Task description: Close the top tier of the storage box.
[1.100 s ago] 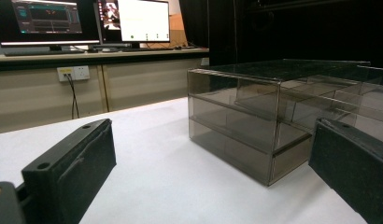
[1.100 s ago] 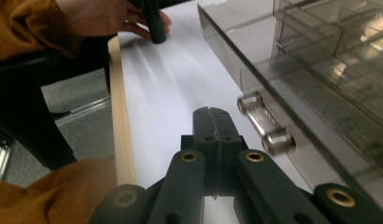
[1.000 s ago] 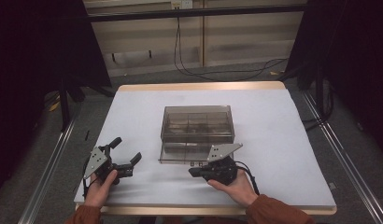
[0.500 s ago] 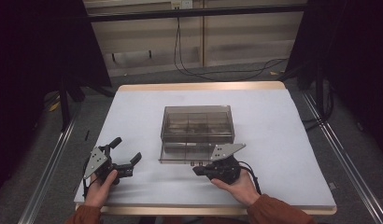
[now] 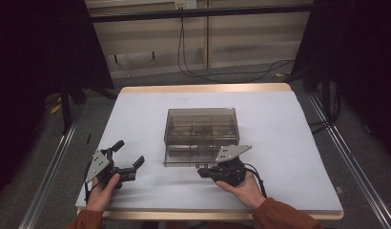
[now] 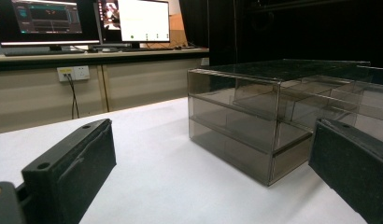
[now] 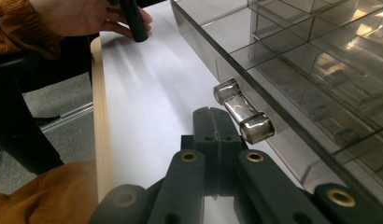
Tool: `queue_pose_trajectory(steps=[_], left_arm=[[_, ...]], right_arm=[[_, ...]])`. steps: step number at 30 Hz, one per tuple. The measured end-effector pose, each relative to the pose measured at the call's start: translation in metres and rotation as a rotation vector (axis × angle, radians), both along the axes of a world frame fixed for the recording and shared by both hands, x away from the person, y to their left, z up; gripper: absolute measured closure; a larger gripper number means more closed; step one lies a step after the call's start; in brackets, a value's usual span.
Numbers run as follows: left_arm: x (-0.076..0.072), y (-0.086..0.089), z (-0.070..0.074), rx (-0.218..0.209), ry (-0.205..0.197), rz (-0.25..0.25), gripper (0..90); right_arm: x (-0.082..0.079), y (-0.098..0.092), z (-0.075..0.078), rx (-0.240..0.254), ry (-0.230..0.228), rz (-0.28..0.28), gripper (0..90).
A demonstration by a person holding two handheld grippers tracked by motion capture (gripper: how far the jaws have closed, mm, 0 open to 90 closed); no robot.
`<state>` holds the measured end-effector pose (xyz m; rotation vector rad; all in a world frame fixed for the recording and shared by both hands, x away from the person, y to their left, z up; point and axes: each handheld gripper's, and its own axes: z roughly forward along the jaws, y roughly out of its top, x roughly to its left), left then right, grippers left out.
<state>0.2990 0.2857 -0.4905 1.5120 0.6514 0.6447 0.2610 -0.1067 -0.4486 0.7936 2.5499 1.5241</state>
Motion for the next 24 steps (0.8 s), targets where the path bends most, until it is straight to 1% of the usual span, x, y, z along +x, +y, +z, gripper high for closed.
queue_pose_trajectory(steps=[1, 3, 6, 10, 12, 13, 17, 21, 24], left_arm=[[0.0001, 0.0006, 0.0001, 0.009, -0.001, 0.0, 0.7], [0.0, 0.0, 0.0, -0.001, 0.0, 0.0, 0.7], [0.0, 0.0002, 0.0, 0.002, 0.0, -0.001, 0.7], [-0.0002, -0.0003, -0.0001, -0.005, 0.004, -0.004, 0.7], [0.0001, 0.0006, 0.0001, 0.009, 0.0, 0.0, 0.7], [0.0, 0.0, 0.0, -0.001, 0.001, 0.0, 0.7], [-0.0001, 0.0003, 0.0001, 0.004, 0.0, 0.003, 0.7], [-0.0002, -0.0004, -0.0001, -0.005, 0.005, -0.004, 0.7], [0.0001, 0.0003, 0.0001, 0.004, -0.004, 0.002, 0.7]], right_arm=[[0.0002, 0.0001, 0.0002, 0.001, 0.0, -0.002, 90.0], [0.0006, 0.0003, 0.0006, 0.002, 0.001, -0.003, 90.0], [0.0007, 0.0013, 0.0008, 0.004, -0.003, -0.001, 90.0], [0.0009, 0.002, 0.0028, 0.002, -0.006, -0.003, 90.0], [0.001, 0.0018, 0.0032, 0.007, -0.005, -0.004, 90.0], [0.001, 0.0018, 0.0032, 0.007, -0.005, -0.004, 90.0], [0.0011, 0.0021, 0.0029, 0.007, -0.004, -0.002, 90.0], [0.0012, 0.0026, 0.0026, 0.009, -0.005, -0.001, 90.0], [0.0013, 0.0042, 0.0024, 0.007, -0.011, -0.003, 90.0]])
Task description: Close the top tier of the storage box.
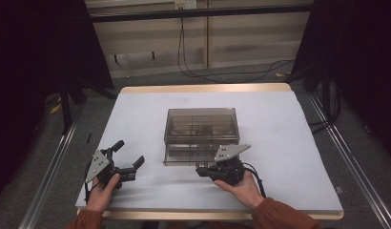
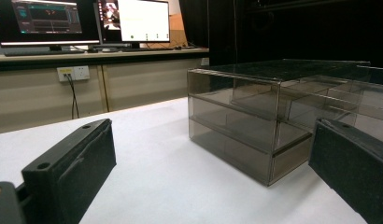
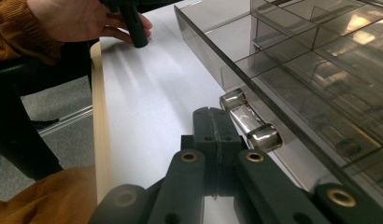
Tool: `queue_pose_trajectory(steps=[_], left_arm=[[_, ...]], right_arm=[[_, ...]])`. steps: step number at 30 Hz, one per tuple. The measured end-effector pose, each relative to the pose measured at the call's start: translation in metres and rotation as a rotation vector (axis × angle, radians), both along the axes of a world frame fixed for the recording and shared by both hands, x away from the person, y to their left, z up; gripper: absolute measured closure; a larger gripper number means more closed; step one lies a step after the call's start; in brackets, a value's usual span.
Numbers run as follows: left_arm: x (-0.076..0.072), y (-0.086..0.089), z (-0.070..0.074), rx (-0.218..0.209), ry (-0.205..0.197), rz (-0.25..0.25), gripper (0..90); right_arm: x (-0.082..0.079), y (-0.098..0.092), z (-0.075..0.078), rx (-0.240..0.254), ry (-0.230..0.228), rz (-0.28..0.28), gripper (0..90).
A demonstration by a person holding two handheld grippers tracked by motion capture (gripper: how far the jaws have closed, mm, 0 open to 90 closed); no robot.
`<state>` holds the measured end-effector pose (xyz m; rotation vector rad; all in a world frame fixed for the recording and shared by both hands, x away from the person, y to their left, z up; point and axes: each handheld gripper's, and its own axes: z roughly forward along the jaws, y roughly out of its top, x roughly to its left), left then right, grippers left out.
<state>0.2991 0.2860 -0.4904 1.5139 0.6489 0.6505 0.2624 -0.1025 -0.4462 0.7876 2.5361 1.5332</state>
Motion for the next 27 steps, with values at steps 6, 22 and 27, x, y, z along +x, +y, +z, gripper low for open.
queue_pose_trajectory(steps=[6, 22, 27], left_arm=[[-0.0002, -0.0001, -0.0001, -0.004, 0.002, 0.002, 0.7], [-0.0002, -0.0002, 0.0, -0.004, 0.004, 0.002, 0.7], [-0.0002, -0.0002, 0.0, -0.004, 0.004, 0.002, 0.7]], right_arm=[[0.0008, 0.0001, 0.0001, 0.002, -0.002, -0.008, 90.0], [0.0056, -0.0019, 0.0004, 0.011, -0.001, -0.031, 90.0], [0.0064, -0.0021, 0.0, 0.011, -0.001, -0.03, 90.0]])
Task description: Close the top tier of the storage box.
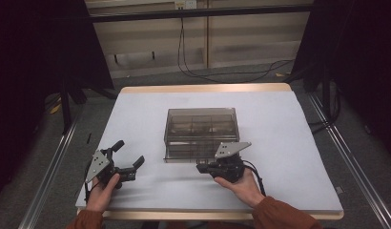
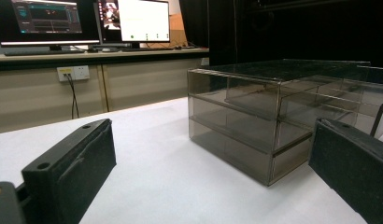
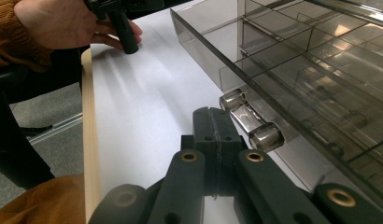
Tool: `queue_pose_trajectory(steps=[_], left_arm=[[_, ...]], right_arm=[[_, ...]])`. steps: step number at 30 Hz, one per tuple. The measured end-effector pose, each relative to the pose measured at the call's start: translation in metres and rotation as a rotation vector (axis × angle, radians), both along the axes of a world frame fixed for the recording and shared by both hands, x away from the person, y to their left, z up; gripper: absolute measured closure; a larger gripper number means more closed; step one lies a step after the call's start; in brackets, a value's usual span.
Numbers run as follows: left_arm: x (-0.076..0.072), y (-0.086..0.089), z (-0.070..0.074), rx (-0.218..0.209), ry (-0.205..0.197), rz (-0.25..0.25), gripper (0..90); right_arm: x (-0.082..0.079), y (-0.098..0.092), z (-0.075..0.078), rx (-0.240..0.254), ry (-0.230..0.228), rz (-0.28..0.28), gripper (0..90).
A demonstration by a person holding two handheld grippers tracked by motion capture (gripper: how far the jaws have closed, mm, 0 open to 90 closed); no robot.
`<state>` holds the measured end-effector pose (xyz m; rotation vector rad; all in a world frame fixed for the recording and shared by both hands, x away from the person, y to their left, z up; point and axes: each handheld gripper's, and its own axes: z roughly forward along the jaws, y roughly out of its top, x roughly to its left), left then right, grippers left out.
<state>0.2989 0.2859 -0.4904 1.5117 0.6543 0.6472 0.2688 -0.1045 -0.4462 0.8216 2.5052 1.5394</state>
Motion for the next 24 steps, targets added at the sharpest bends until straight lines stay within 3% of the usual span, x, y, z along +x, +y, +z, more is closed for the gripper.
queue_pose_trajectory(steps=[24], left_arm=[[0.0, 0.0, 0.0, 0.0, 0.0, -0.001, 0.7]], right_arm=[[0.011, -0.003, -0.001, 0.008, -0.001, -0.029, 90.0]])
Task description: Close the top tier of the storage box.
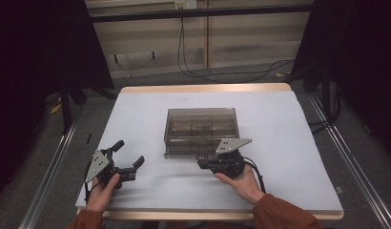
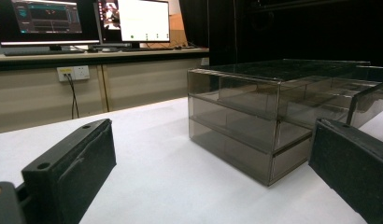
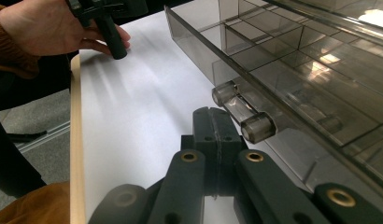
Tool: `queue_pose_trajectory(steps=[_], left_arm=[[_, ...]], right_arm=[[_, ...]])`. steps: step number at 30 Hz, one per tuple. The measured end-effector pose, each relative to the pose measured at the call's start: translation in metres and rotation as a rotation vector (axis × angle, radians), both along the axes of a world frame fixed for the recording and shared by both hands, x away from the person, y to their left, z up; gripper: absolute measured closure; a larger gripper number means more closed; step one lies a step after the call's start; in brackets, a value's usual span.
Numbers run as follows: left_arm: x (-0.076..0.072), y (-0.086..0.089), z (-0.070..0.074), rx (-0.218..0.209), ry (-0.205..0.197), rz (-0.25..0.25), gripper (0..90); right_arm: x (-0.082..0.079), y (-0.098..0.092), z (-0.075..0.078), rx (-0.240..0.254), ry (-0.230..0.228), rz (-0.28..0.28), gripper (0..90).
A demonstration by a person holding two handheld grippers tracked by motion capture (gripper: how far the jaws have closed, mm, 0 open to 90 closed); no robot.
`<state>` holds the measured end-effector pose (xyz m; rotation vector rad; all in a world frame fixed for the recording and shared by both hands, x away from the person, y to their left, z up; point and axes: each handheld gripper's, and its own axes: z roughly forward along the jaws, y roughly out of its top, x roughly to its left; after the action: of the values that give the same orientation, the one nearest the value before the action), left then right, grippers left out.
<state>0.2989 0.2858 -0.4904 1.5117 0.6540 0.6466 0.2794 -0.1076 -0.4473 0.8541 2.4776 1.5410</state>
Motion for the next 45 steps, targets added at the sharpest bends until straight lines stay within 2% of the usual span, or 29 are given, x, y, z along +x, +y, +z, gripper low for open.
queue_pose_trajectory(steps=[45], left_arm=[[0.0, 0.0, 0.0, 0.005, 0.004, -0.005, 0.7]], right_arm=[[0.021, 0.0, -0.001, 0.015, -0.008, -0.028, 90.0]])
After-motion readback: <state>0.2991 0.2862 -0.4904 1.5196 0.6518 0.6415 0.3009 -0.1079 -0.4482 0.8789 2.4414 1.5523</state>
